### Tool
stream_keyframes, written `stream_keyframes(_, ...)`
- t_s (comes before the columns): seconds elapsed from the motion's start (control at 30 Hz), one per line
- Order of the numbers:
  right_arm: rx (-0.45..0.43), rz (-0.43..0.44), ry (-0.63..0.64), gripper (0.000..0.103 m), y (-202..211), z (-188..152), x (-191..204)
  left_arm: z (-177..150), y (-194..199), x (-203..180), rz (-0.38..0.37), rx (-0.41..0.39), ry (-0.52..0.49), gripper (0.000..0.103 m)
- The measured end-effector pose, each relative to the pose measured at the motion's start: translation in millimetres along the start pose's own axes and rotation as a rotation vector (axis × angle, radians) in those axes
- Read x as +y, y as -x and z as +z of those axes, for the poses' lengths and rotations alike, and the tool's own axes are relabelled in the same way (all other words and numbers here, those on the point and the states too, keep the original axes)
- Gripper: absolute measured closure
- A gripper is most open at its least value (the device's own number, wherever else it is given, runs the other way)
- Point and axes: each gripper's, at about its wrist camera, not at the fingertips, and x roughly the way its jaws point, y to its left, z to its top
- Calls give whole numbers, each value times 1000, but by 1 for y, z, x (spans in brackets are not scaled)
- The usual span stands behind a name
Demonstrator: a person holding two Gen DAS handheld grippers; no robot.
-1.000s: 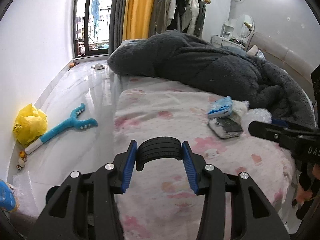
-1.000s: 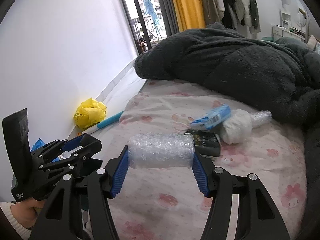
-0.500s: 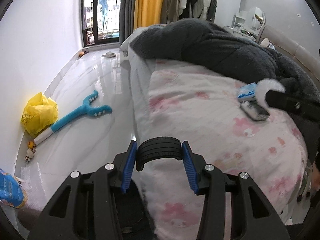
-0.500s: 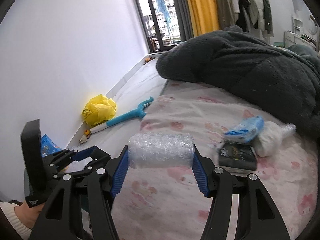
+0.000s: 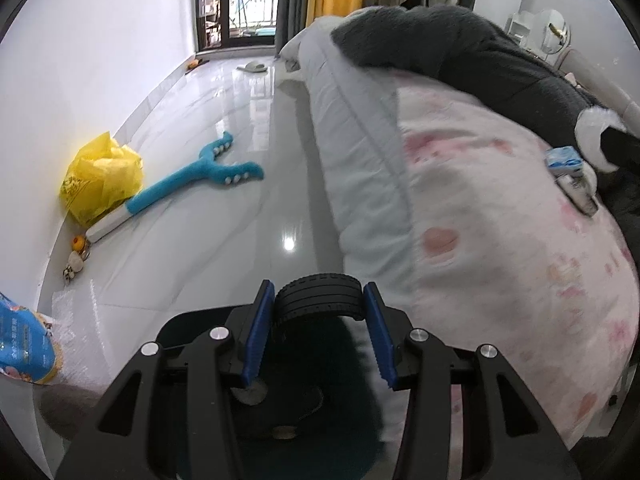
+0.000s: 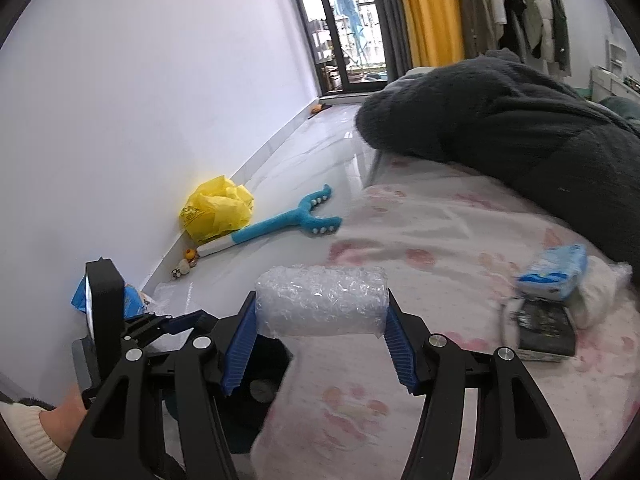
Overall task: Collect trash
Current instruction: 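Carry the tape roll and bubble-wrap roll with both tools to the teal bin, then open the left tool over the bin while right tool releases bubble wrap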
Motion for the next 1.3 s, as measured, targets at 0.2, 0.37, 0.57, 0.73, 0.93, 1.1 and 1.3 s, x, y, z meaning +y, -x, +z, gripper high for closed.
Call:
stream_keyframes(0.2, 37, 35, 31, 43, -22, 0, 29, -17, -14, 26, 10, 78, 9, 55)
stream_keyframes(0.37, 72, 56, 57, 43, -41, -1, 50, -35, -30, 46, 9, 171, 37, 55)
stream_keyframes(0.57, 113, 69, 103, 43, -64, -4, 78, -51, -41, 70, 0, 256, 85, 55)
stream_keyframes(0.73, 142, 80, 126, 43, -81, -6, 93, -64, -47, 88, -14, 319, 125, 53)
stream_keyframes(0.93, 178, 91, 152, 43, -100, -9, 111, -66, -39, 106, -25, 296, 160, 32)
stream_keyframes(1.1, 213, 85, 161, 43, -118, -14, 119, -58, -22, 122, -14, 225, 186, 29)
stream_keyframes(1.3, 264, 83, 164, 43, -140, -24, 128, -44, 5, 132, 9, 107, 170, 26)
